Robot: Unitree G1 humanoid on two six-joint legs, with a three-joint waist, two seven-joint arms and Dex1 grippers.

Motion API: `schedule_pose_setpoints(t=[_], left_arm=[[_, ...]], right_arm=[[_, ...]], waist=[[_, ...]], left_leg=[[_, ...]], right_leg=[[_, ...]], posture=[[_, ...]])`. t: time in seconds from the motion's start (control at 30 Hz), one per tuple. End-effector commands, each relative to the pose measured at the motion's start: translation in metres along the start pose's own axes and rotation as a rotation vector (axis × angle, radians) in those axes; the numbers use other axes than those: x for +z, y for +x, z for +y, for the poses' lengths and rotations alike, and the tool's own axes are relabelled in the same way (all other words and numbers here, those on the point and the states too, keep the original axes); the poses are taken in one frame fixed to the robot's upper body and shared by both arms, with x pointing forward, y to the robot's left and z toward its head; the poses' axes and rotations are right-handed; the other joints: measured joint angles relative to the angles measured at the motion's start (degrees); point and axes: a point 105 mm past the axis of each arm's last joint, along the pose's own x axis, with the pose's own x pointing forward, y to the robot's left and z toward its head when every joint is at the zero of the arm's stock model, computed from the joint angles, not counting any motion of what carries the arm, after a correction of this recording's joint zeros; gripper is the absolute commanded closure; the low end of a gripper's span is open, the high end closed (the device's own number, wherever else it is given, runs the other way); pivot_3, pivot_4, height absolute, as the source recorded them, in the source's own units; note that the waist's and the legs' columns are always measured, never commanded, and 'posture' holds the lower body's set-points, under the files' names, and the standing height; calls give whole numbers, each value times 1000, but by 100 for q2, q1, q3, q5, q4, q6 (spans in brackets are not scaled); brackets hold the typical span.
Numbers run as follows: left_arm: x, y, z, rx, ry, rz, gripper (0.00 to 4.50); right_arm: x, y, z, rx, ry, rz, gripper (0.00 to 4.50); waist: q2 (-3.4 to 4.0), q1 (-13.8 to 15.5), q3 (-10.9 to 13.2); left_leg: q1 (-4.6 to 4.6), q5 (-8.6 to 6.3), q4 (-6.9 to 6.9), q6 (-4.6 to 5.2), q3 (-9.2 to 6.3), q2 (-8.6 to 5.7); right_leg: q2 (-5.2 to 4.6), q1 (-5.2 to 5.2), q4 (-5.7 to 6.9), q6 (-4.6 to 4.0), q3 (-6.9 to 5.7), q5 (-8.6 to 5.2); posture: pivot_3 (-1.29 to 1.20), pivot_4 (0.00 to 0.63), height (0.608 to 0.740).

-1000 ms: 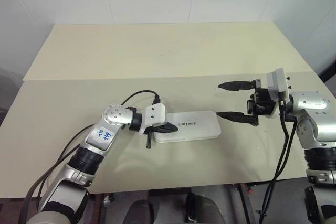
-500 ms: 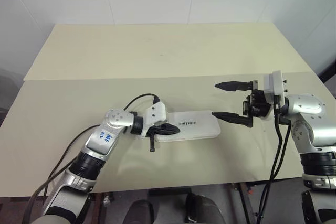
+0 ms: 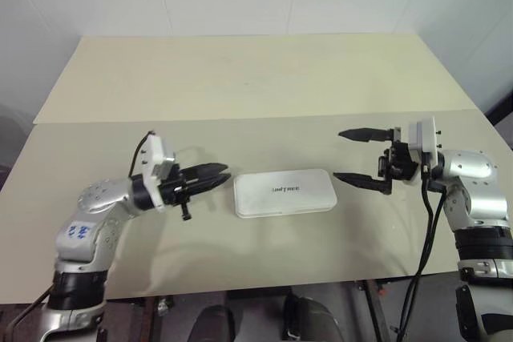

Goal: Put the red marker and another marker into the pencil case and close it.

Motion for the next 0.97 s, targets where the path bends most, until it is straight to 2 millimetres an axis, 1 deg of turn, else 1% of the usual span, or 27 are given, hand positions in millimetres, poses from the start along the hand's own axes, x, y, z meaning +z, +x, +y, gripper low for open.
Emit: schedule_pose_setpoints(t=[0.03, 0.2, 0.23, 0.27, 0.47, 0.57, 0.73, 0.97], left_arm=[[15, -3, -6, -20, 92, -40, 2245], [11, -6, -2, -5, 144, -18, 462], [11, -7, -1, -1, 165, -14, 146], [12, -6, 1, 2, 184, -14, 33], [15, 0, 8, -5, 237, -24, 33], [14, 4, 12, 2, 260, -28, 33], [9, 6, 14, 4, 251, -19, 33], [6, 13, 14, -1, 249, -23, 33]], right_arm=[[6, -16, -4, -36, -49, 9, 0], [-1, -31, -7, -92, -52, 43, 0], [-2, -34, -7, -103, -65, 42, 0], [-3, -39, -6, -111, -62, 45, 0], [-9, -64, -3, -163, -42, 104, 0], [-9, -70, 1, -184, -46, 109, 0], [-8, -66, 6, -203, -50, 95, 0], [-15, -63, 20, -236, -32, 91, 0]], waist=[[1, 8, 1], [1, -24, 0], [1, -26, 0], [1, -27, 0], [2, 3, 0], [2, -9, 0], [2, -24, 0], [1, 4, 0]], left_leg=[[0, 0, 0, 0, 0, -2], [3, 0, 1, 0, 2, 2], [4, 0, 1, 0, 2, 3], [5, 0, 0, -1, 2, 5], [4, 0, 1, 0, 7, 1], [4, 0, 0, 0, 6, 2], [6, 0, -1, 0, 10, 2], [5, 0, 0, 0, 8, 3]], right_leg=[[-2, 0, 0, 0, 1, 0], [3, 2, 0, -1, 3, 0], [4, 2, -1, -1, 3, -1], [6, 2, 0, -2, 3, -1], [2, 2, -2, -2, 4, -1], [3, 2, -1, -2, 3, -1], [3, 2, -1, -1, 3, -1], [2, 2, 0, -1, 4, -1]], posture=[[0, 150, 740], [0, 150, 740], [0, 150, 740], [0, 150, 740], [0, 150, 740], [0, 150, 740], [0, 150, 740], [0, 150, 740]])
